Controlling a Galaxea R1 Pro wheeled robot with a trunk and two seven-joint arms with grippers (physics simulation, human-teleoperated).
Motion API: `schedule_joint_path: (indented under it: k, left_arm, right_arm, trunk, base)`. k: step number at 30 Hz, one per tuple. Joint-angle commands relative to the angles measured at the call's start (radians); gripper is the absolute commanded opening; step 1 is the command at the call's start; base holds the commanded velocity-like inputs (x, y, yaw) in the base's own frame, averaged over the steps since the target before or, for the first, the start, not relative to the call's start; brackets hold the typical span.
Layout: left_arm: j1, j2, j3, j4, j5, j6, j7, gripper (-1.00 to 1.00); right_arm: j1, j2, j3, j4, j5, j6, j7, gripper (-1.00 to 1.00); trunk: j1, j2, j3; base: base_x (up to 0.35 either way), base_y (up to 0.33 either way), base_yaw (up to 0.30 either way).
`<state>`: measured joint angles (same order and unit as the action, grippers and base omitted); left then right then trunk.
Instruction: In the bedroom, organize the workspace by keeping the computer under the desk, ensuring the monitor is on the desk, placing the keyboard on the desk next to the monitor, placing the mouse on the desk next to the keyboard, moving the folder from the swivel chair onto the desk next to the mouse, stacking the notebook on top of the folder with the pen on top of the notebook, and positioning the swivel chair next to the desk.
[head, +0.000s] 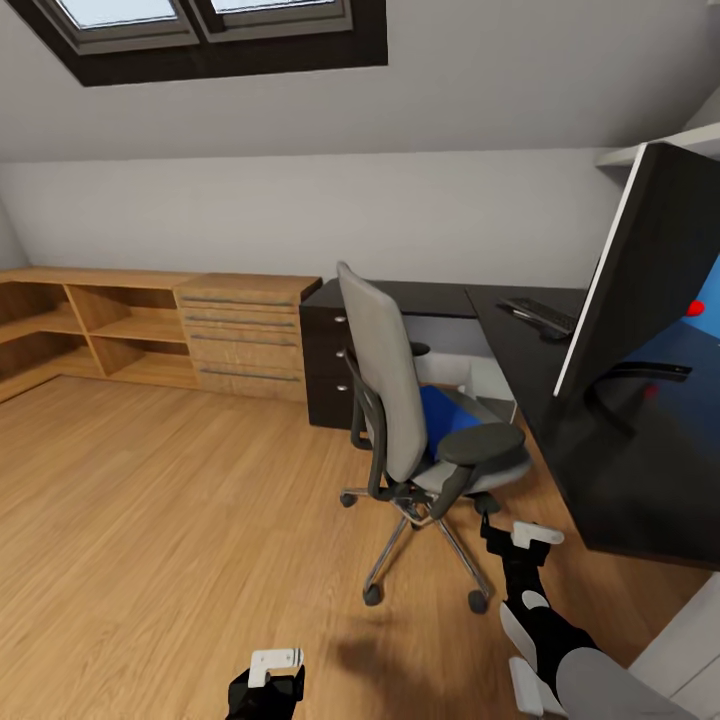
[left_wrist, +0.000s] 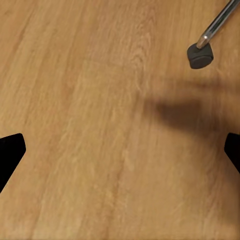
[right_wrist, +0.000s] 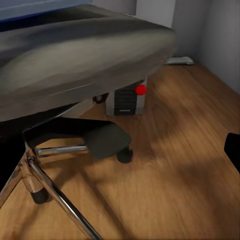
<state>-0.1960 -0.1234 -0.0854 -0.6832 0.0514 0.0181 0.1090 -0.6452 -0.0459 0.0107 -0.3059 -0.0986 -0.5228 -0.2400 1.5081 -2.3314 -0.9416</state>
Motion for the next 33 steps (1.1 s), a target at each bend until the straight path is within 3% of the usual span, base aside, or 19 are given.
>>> schedule_joint_path:
  k: [1, 15, 33]
  left_arm:
    - [0.000, 0.001, -0.005, -0.001, 0.005, 0.002, 0.007, 1.00]
    - [0.000, 0.001, -0.005, -0.001, 0.005, 0.002, 0.005, 1.00]
    - [0.000, 0.001, -0.005, -0.002, 0.005, 0.003, 0.005, 1.00]
  right_arm:
    - [-0.001, 0.000, 0.002, 0.000, -0.010, -0.005, 0.003, 1.00]
    - [-0.001, 0.000, -0.001, -0.004, -0.013, -0.004, 0.001, 1.00]
    - [-0.001, 0.001, 0.004, -0.007, -0.010, -0.015, 0.002, 1.00]
  trunk:
    - [0.004, -0.008, -0.004]
    - [0.057, -0.106, -0.048]
    - [0.057, -0.106, -0.048]
  base:
    - [0.000, 0.000, 0.000]
    - [0.000, 0.000, 0.000]
    - [0.000, 0.000, 0.000]
